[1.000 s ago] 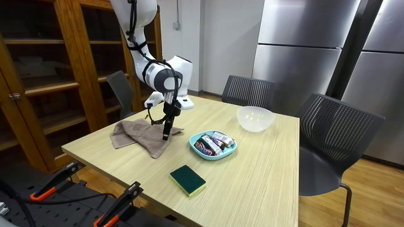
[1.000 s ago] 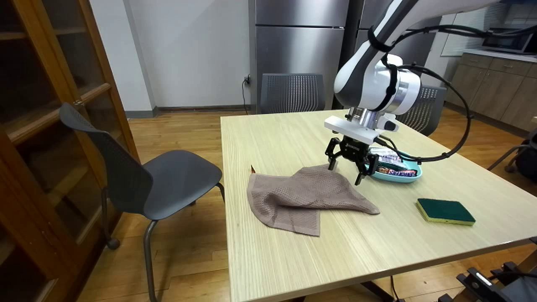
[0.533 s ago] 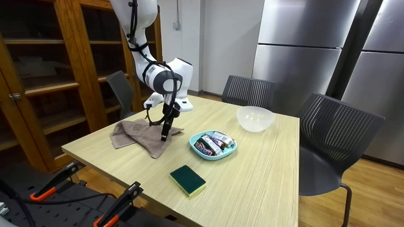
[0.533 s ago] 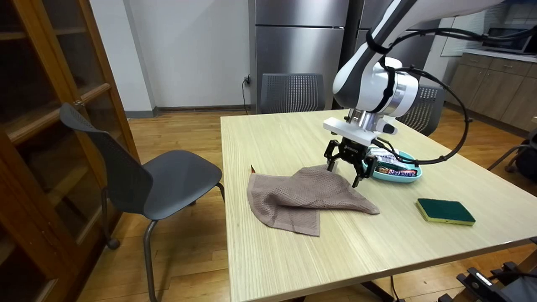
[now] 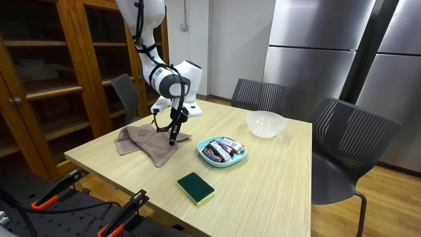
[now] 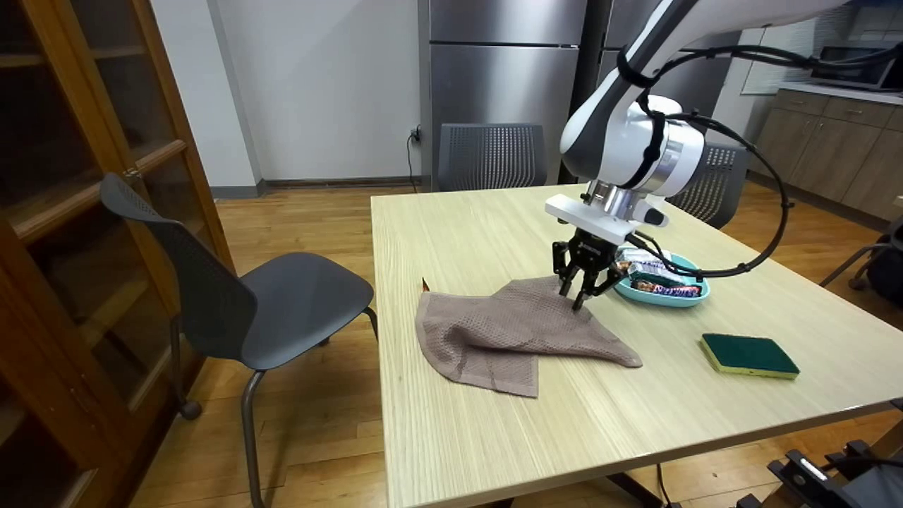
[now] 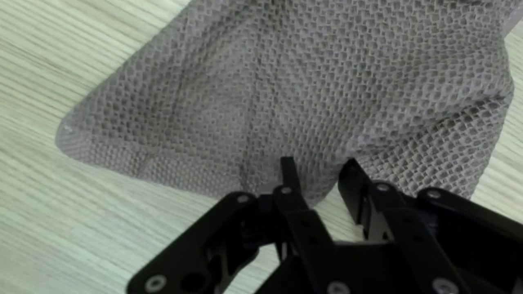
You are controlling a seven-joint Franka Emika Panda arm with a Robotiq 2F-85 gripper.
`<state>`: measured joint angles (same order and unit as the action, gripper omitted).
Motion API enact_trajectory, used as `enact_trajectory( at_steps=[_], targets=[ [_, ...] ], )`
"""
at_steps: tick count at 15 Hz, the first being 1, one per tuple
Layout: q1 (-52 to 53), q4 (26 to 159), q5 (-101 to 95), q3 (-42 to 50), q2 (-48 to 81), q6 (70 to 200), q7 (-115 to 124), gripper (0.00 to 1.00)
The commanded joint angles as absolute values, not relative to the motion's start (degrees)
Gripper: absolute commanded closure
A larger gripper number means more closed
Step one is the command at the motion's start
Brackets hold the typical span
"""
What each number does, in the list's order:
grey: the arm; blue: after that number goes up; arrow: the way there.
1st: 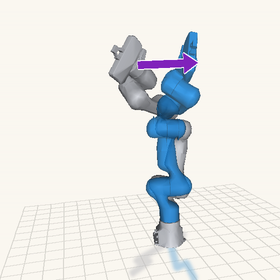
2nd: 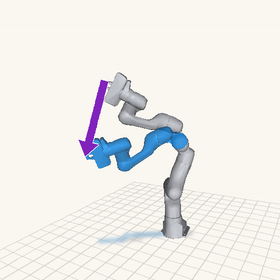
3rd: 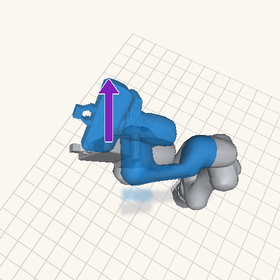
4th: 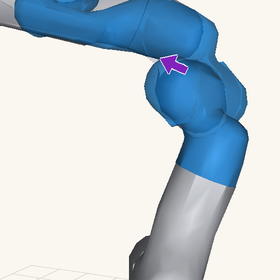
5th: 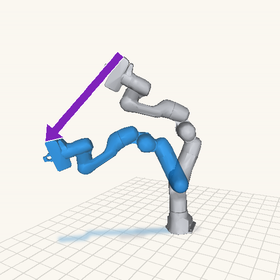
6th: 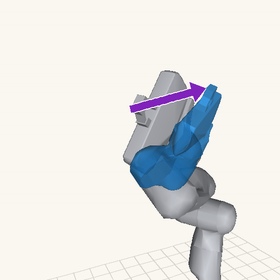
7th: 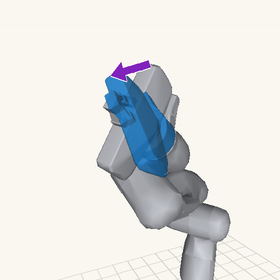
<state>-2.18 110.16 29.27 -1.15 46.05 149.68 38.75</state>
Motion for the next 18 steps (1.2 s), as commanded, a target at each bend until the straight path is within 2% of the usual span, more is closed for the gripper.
enact_trajectory(
  at_steps=[1,2,8,18],
  targets=[
    [-3.82,111.09,31.46,-2.78,44.95,150.83,35.39,0.96],
    [-3.86,111.06,31.66,-2.80,44.96,150.90,35.05,1.00],
    [-2.23,112.38,30.47,-1.43,43.59,152.18,35.25,1.00],
    [-0.07,121.06,29.03,-0.50,36.49,169.60,31.24,1.00]
  ],
)
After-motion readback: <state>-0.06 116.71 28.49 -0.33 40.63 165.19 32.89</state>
